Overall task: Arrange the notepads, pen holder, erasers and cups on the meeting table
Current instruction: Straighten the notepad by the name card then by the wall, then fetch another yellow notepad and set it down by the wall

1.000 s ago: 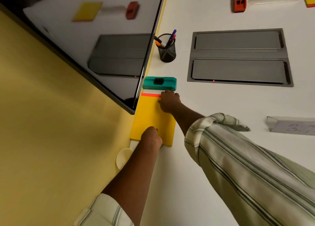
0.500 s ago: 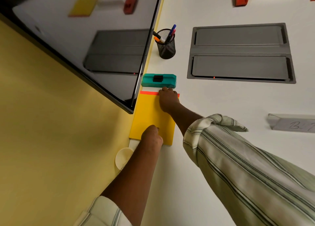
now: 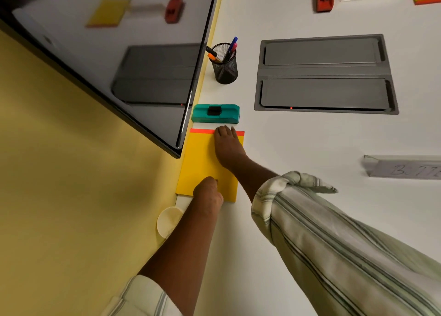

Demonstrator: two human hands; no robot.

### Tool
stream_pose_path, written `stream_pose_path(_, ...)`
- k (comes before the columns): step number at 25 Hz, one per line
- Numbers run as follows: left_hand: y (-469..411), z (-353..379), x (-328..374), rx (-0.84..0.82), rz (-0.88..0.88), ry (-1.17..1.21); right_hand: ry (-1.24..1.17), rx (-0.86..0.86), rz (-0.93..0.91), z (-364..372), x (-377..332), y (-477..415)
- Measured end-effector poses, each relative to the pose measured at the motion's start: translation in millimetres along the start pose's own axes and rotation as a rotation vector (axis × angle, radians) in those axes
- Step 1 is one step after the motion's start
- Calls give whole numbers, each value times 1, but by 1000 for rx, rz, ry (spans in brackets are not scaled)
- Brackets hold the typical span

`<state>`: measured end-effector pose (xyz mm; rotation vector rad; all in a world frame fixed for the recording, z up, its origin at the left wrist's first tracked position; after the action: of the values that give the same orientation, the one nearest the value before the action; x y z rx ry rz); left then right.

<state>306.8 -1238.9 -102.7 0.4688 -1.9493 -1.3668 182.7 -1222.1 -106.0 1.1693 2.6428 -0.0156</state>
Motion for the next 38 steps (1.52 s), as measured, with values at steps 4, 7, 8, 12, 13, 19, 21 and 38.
stream_pose_path(4,5,0,-7,209,366,-561,-102,5,-17,8,7,39)
stream_pose_path(7,57,10,-62,173,352,-256,-105,87,96,-11,40,104)
stream_pose_path(8,54,10,-63,184,350,-167,-126,69,94,-12,39,103)
stream_pose_path(12,71,4,-65,364,530,-381,-153,18,138,-5,31,122)
stream_pose_path(13,81,6,-70,346,627,-424,-168,29,168,-10,36,131)
stream_pose_path(19,124,6,-111,243,971,-607,-149,96,259,-28,40,212)
stream_pose_path(21,139,-1,-123,214,1073,-674,-137,102,289,-37,36,239)
stream_pose_path(38,273,-56,-265,-164,1384,-659,-56,150,511,-119,-67,520)
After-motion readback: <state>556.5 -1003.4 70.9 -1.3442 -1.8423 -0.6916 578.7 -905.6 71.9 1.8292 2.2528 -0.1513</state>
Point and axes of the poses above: each hand's wrist, its own y-axis away from the middle knuckle, its own z-axis out of the palm, x = y × z, the point moved 3 cm from there along -y, towards the middle knuckle, and after that the axes turned 6 degrees about y, right-handed, at the moved point
